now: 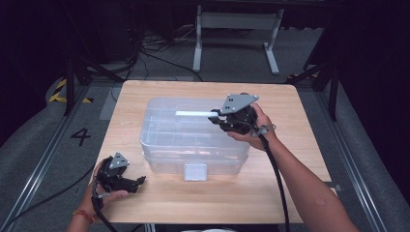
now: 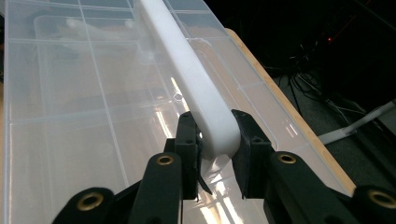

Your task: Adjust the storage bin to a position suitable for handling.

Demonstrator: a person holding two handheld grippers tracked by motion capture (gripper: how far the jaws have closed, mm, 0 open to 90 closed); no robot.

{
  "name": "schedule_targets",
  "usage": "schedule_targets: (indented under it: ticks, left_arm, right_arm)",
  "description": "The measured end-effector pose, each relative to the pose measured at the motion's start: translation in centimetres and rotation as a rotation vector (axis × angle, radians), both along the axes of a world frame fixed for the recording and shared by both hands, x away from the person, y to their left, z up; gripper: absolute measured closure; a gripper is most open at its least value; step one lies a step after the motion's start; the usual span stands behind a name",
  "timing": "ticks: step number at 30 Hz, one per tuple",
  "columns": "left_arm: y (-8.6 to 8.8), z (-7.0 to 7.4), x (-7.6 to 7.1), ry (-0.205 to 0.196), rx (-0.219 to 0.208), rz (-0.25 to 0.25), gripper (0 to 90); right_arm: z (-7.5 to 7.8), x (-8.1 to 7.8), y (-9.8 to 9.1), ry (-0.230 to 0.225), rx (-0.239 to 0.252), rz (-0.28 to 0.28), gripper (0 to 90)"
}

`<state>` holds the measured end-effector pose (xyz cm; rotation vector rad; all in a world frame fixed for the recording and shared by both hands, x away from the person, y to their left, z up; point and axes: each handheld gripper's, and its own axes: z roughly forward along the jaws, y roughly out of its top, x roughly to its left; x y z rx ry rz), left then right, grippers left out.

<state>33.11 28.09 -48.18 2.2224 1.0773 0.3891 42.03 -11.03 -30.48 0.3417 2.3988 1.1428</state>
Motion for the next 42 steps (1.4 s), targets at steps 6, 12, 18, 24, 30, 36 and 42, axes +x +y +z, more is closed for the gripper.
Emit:
schedule_targets:
  ticks: [6, 12, 18, 24, 30, 36, 42]
  left_arm:
    - [0.0, 0.0, -0.1, -0.01, -0.001, -0.007, 3.5]
    - [0.2, 0.1, 0.0, -0.019, -0.005, -0.006, 6.5]
    - [0.5, 0.4, -0.5, -0.016, -0.021, 0.029, 22.4]
    - [0.9, 1.4, -1.1, -0.043, -0.036, 0.029, 40.5]
    - [0.7, 4.8, -2.0, -0.157, -0.057, 0.001, 56.7]
    - [-0.1, 7.7, -2.7, -0.221, -0.098, -0.039, 67.3]
    - [-0.9, 8.6, -2.6, -0.243, -0.133, -0.062, 73.5]
  right_arm:
    - [0.5, 0.5, -0.1, 0.021, 0.01, -0.001, 73.9]
    - [1.2, 1.4, 0.0, 0.054, 0.012, 0.0, 73.5]
    - [1.6, 1.7, 0.1, 0.07, 0.002, -0.001, 73.4]
    - [2.3, 2.2, 0.2, 0.081, -0.017, -0.008, 72.8]
    - [2.8, 2.8, 0.4, 0.091, -0.014, -0.027, 72.0]
    - [3.1, 3.0, 0.5, 0.085, -0.027, -0.036, 71.5]
    - [3.2, 2.9, 0.6, 0.078, -0.031, -0.042, 71.3]
